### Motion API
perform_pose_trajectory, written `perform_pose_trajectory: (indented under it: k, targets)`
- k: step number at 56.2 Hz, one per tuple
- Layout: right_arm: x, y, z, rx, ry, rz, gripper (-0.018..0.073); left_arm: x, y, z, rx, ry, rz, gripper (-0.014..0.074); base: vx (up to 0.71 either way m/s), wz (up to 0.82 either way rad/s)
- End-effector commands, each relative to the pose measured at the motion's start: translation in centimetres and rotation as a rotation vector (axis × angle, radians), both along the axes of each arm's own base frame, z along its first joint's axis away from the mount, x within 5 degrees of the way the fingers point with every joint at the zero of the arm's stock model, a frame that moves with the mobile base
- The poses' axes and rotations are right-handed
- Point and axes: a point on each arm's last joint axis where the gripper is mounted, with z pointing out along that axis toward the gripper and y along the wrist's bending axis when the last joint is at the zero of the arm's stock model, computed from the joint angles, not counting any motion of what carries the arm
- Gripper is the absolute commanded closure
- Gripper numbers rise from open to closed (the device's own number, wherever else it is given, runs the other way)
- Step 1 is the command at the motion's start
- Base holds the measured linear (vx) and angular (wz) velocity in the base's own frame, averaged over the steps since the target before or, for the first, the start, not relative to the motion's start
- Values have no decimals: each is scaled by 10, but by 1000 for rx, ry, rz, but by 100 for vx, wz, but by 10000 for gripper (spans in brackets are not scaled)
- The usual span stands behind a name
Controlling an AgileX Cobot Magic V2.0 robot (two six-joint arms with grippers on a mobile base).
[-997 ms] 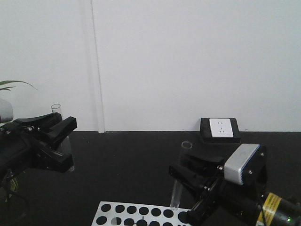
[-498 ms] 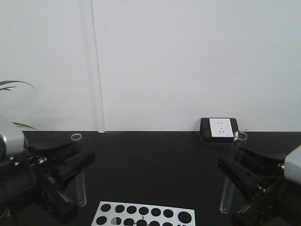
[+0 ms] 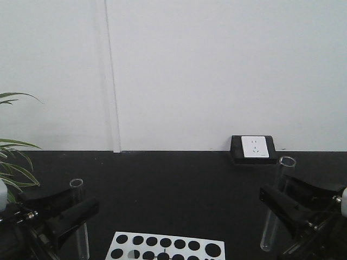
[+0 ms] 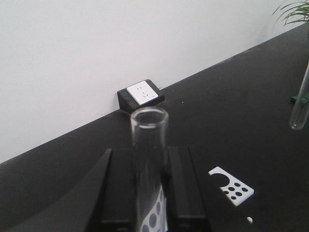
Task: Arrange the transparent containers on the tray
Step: 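Lift the clear tubes upward out of the rack with both grippers, then hold both tubes upright while the base drives to the yellow tray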
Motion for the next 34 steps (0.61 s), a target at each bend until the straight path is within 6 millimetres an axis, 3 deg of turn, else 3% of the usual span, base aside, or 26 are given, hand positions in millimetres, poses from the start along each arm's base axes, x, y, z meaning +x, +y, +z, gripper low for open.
perform_pose_trajectory:
  k: [1, 34]
  targets:
    - [-3, 2, 16, 47, -70, 33, 572, -4, -3, 16, -73, -50, -42, 600, 0, 0]
    - [-3, 2, 16, 48, -71, 34, 572, -4, -3, 16, -73, -50, -42, 600, 0, 0]
